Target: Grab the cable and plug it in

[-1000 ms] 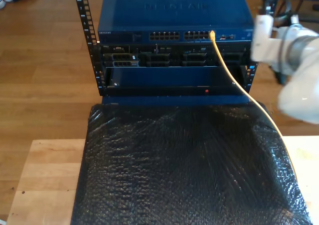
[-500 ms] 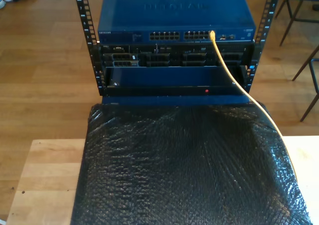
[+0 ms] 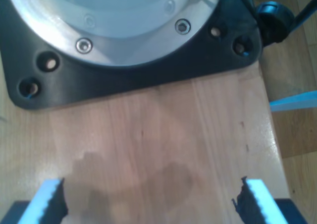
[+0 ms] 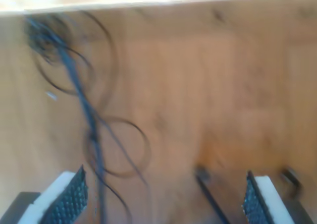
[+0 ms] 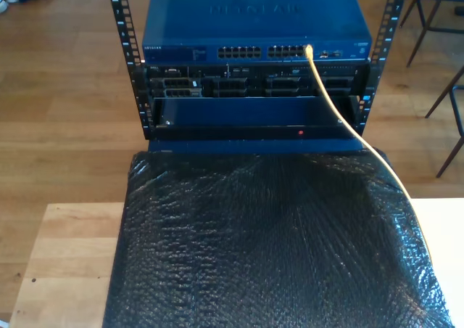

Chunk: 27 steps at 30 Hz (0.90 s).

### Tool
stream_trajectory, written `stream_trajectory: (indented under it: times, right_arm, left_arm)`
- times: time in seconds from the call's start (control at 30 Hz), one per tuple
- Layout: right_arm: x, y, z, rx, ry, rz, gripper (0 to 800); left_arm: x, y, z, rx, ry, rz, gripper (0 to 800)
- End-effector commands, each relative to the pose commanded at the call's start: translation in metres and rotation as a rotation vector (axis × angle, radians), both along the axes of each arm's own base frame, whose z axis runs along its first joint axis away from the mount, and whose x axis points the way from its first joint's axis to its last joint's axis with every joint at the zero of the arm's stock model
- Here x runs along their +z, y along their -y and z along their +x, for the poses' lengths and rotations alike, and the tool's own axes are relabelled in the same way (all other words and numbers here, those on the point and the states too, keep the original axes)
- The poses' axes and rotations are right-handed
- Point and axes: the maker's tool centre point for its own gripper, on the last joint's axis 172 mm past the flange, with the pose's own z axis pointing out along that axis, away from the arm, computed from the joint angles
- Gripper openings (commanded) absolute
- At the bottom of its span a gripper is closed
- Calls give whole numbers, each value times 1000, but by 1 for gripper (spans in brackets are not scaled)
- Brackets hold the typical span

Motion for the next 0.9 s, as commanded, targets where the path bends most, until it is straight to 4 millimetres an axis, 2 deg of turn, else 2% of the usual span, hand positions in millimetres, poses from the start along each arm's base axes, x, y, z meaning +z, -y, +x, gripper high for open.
stream_trajectory:
  times: [0.17,0.4,0.53,0.77,0.9]
  right_arm:
    - [1,-13,-43,39,19,46,799]
    - [-24,-49,-81,64,46,96,798]
    - [-36,-66,-89,67,55,114,798]
    - [-59,-98,-93,76,57,156,798]
    - [-78,-106,-95,69,54,147,798]
  left_arm:
    - [0,0,0,0,0,0,800]
    - [0,0,0,0,0,0,800]
    - [0,1,0,0,0,-2,800]
    - [0,0,0,0,0,0,800]
    - [0,0,0,0,0,0,800]
